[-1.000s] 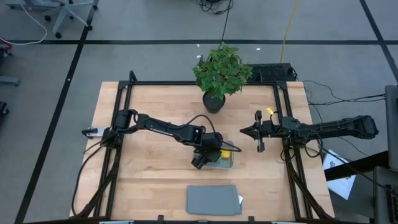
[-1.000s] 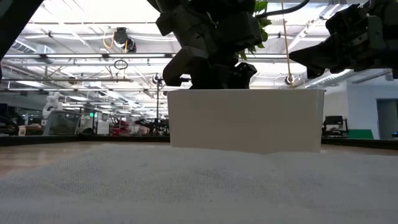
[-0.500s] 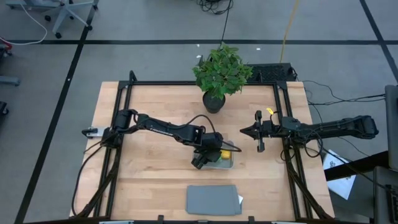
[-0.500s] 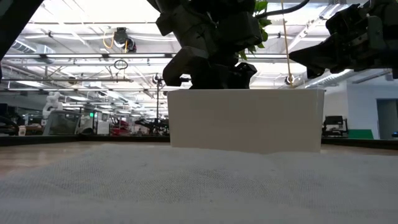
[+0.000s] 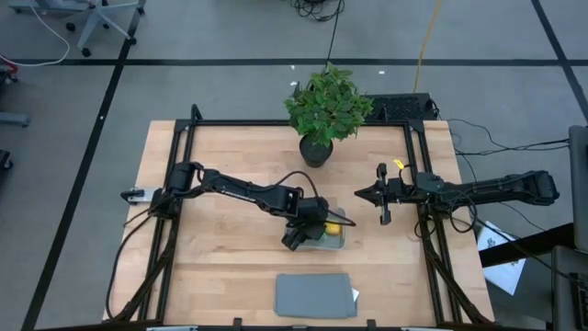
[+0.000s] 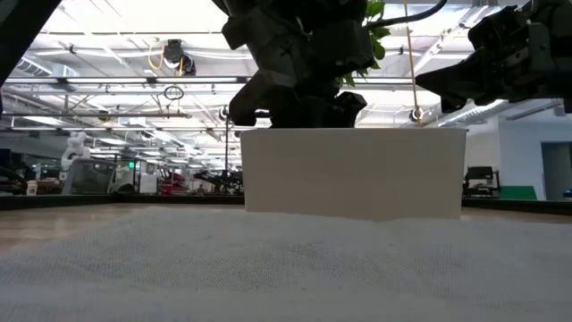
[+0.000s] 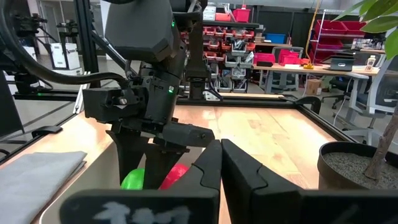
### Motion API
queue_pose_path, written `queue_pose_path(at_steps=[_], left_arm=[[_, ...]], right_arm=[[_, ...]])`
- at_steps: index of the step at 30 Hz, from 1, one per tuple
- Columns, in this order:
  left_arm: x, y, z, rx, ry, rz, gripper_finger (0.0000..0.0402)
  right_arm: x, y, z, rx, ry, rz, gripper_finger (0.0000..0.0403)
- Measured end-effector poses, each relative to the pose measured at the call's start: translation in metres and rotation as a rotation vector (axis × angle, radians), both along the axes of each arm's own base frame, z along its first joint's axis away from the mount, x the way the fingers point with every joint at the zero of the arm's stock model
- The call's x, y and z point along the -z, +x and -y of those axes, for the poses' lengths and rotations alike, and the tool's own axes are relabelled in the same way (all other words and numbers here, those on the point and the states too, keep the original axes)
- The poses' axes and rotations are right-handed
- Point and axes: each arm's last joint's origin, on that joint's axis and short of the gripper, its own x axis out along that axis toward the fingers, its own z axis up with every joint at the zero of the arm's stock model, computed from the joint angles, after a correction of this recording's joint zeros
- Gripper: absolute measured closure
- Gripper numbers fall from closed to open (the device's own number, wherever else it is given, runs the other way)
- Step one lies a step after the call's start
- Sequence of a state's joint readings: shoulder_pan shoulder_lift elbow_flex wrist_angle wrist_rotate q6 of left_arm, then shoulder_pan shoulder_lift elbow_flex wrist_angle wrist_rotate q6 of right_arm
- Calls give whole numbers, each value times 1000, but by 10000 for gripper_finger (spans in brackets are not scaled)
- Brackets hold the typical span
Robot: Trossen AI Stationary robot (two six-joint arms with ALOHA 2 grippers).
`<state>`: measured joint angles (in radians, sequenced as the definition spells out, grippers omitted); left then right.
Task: Pick and placing Produce into tupperware
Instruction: Put the pear into the basket
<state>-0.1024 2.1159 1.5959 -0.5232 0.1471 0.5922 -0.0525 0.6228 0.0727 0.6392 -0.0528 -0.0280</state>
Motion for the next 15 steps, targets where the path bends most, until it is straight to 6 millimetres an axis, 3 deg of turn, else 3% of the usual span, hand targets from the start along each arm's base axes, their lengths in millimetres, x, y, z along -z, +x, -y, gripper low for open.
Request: queue_pose_path(at_steps=[15], left_arm=[[0, 0, 0, -6, -3, -2, 188]], right_arm=[[0, 0, 0, 0, 0, 0, 403]])
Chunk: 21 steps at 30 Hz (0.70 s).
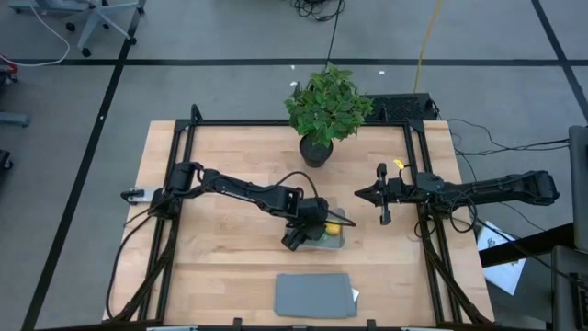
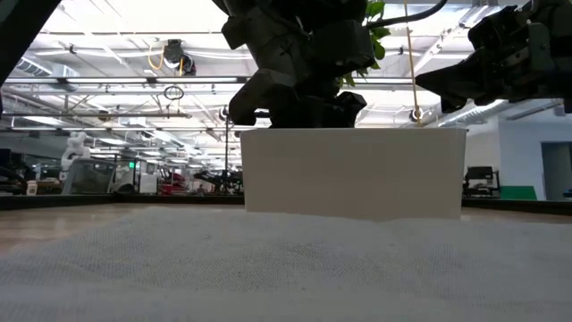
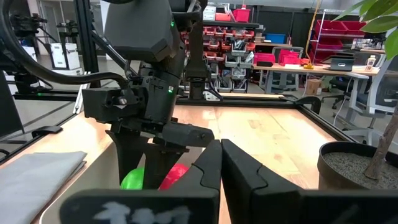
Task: Pick and placing Produce into tupperware
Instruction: Put the pear into the basket
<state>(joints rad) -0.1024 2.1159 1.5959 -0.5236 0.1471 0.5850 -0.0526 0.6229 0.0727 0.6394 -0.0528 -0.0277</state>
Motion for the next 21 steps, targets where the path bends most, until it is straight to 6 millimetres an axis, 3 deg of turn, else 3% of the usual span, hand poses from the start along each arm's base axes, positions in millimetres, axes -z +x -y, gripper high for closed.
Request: queue_pose_path(at_steps=[21], left_arm=[[0, 1, -4, -25, -28, -6, 188]], right_arm=[[0, 0, 0, 0, 1, 0, 403]])
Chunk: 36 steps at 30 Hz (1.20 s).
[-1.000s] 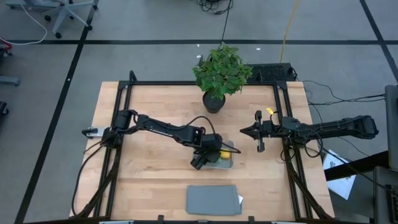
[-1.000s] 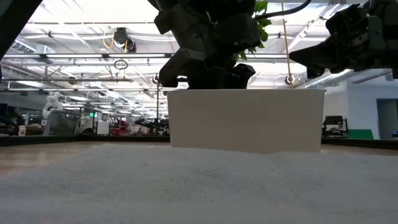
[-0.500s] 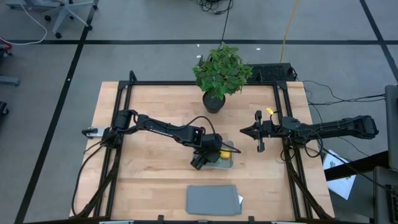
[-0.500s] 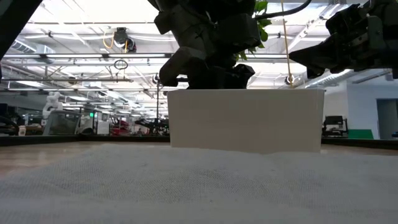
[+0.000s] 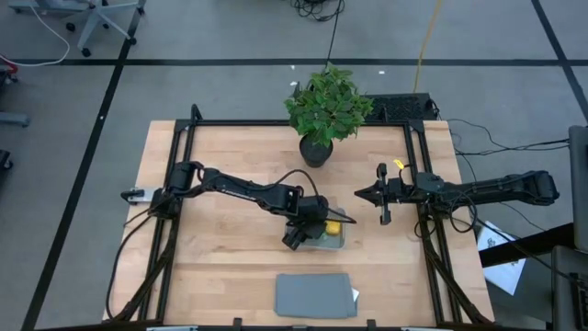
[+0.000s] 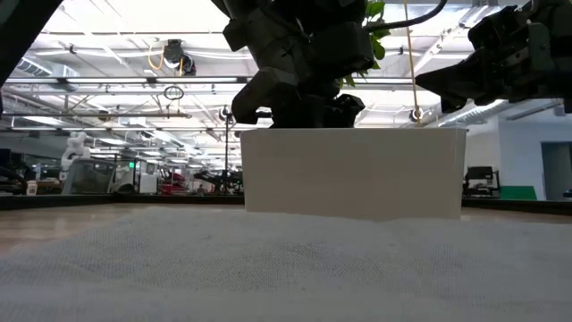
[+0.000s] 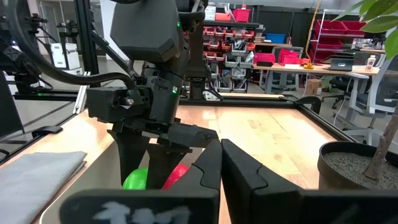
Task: Pick and placing Produce into tupperware
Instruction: Put the pear into the basket
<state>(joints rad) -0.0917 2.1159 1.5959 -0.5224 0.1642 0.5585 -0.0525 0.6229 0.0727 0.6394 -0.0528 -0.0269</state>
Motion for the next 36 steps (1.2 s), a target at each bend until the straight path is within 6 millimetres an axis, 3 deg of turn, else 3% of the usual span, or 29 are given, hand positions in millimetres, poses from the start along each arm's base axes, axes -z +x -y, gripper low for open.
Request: queue_pose_path(at_steps=[36], left_arm=[[2, -5, 1, 38, -54, -64, 188]], right_arm=[[0, 0, 0, 0, -2, 0, 403]])
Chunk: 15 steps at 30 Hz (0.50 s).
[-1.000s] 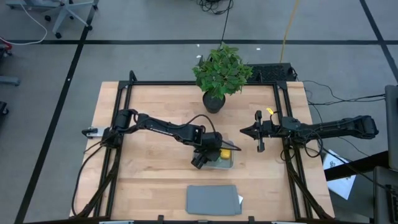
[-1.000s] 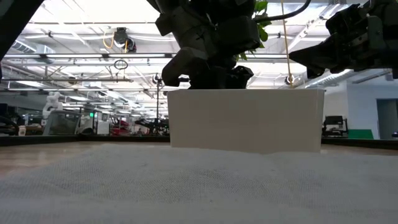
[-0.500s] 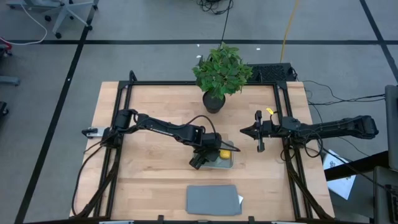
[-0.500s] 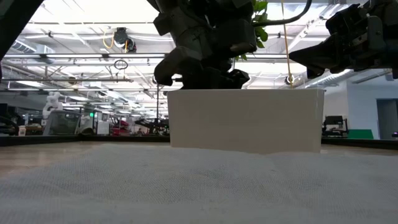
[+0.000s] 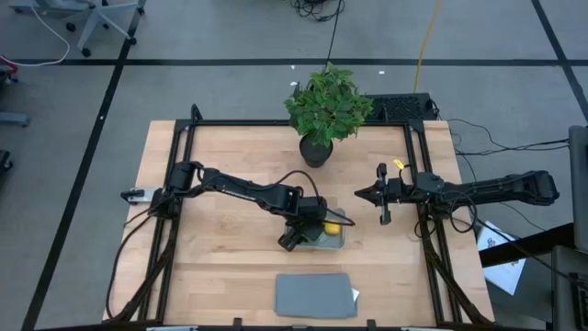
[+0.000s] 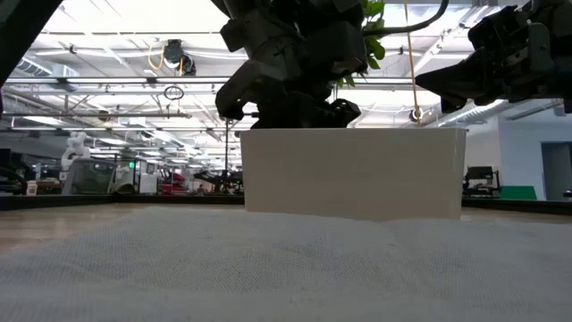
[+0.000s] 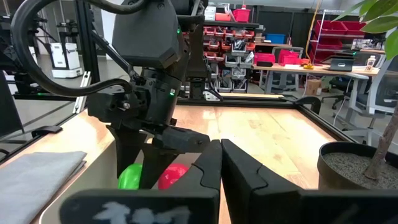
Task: Pick and placing Produce into tupperware
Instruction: Put the pear into the basket
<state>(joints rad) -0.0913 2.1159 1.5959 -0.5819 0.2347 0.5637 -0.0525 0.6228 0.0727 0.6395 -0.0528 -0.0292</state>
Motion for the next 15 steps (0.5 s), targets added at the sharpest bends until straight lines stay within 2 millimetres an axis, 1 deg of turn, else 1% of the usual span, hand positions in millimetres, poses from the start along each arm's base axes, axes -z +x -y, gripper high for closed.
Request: queue_pose_path(at_steps=[15], left_arm=[[0, 0, -1, 10, -6, 2, 188]], right_arm=[[0, 0, 0, 0, -1, 0, 403]])
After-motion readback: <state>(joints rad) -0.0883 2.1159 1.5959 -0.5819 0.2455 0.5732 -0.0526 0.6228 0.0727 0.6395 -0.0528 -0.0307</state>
